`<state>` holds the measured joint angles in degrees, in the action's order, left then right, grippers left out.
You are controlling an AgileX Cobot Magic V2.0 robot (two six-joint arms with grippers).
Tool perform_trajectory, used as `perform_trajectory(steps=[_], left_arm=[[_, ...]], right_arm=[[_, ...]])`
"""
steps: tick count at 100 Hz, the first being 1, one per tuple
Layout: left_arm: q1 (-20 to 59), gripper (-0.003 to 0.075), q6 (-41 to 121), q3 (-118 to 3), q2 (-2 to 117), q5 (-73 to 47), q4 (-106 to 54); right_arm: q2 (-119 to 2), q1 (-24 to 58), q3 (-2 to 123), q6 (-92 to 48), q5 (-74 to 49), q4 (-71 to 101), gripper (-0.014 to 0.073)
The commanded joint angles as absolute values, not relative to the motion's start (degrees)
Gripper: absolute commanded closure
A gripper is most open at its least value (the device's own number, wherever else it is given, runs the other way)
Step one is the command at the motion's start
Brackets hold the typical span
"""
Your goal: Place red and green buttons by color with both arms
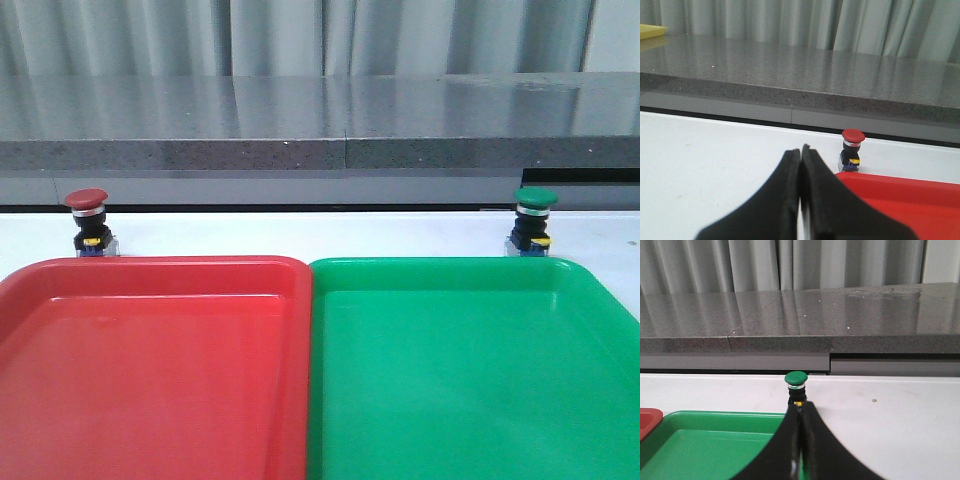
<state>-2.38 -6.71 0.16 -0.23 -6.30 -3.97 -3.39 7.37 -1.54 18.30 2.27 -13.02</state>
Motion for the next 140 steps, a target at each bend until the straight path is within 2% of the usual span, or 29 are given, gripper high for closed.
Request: perform_trajectory(steps=[1,86,120,140], left_arm=[[-2.0,0.0741,-6.8,0.7,-2.1,-1.9,-3.9],[-2.0,0.0741,-6.9,-1.8,-1.1,0.0,-6.0],[-2.0,0.0741,-6.9,-16.9,11.2,-4.4,-5.6],[-2.0,0.074,-6.9,-26.2,22.5,-12.0,-4.3]], right_arm=[[-4.5,7.2,-0.4,18.3,6.8,-12.8,0.0651],[-4.5,7.2,-0.4,18.3,6.8,-12.8,0.0651],[-4.5,7.2,-0.4,18.3,6.8,-12.8,0.0651],[-4.5,7.2,-0.4,18.3,6.8,-12.8,0.0651]])
